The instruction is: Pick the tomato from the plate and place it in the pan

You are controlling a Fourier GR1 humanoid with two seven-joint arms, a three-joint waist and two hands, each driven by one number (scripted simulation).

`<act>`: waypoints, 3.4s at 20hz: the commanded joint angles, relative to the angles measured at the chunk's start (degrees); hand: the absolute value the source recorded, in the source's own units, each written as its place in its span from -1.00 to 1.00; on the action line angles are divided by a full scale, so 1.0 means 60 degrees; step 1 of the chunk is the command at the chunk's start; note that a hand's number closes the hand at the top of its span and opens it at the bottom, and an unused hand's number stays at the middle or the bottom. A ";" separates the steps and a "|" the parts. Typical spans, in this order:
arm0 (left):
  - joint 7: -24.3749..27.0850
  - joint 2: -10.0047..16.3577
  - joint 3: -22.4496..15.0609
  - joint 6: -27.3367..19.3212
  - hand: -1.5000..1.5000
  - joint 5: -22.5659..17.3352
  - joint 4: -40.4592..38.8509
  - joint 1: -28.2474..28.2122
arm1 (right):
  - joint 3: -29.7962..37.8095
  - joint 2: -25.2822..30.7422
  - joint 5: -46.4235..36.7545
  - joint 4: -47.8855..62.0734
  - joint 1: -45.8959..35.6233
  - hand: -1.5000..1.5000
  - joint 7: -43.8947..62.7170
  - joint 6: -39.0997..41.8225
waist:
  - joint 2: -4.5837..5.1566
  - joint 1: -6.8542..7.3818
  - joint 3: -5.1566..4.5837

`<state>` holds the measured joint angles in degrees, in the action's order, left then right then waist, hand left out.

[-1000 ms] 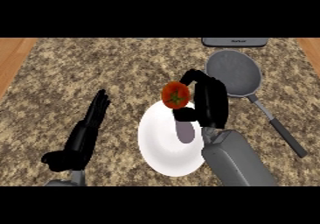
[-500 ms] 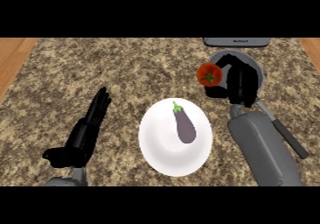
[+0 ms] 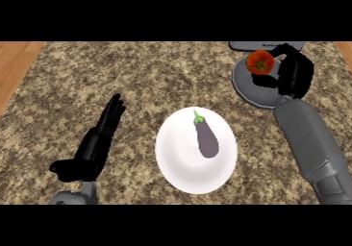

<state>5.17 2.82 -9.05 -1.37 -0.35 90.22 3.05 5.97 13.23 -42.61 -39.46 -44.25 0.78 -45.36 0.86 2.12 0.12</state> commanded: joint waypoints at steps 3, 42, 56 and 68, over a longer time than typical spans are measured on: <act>-0.0023 0.0047 0.0189 0.0066 0.00 -0.0044 -0.0120 0.0339 | 0.1277 0.0779 0.1228 0.2158 -0.1065 1.00 -0.2252 -0.0165 | 0.0063 0.0128 0.0009; 0.0036 -0.0135 0.0130 -0.0071 0.00 0.0132 -0.0151 -0.0016 | 0.4069 0.2758 0.4798 0.4431 0.0247 -1.00 -0.6890 0.9769 | -0.0070 -0.0178 -0.0005; -0.0292 -0.0277 -0.0096 -0.0132 0.00 0.0413 0.0817 -0.0705 | 0.3144 0.2080 0.4780 0.3598 0.1186 -1.00 -0.7304 0.9030 | -0.0120 -0.0232 -0.0012; -0.0339 -0.0140 0.0272 0.0133 0.00 0.0397 0.0303 -0.0173 | 0.2580 0.2388 0.4794 0.3065 0.1900 -1.00 -0.7466 0.8656 | -0.0128 -0.0281 -0.0015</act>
<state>4.47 1.45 -7.34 -1.01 1.45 91.18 2.14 22.78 28.82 -13.65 -19.20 -34.34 -43.52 9.10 0.15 0.55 0.04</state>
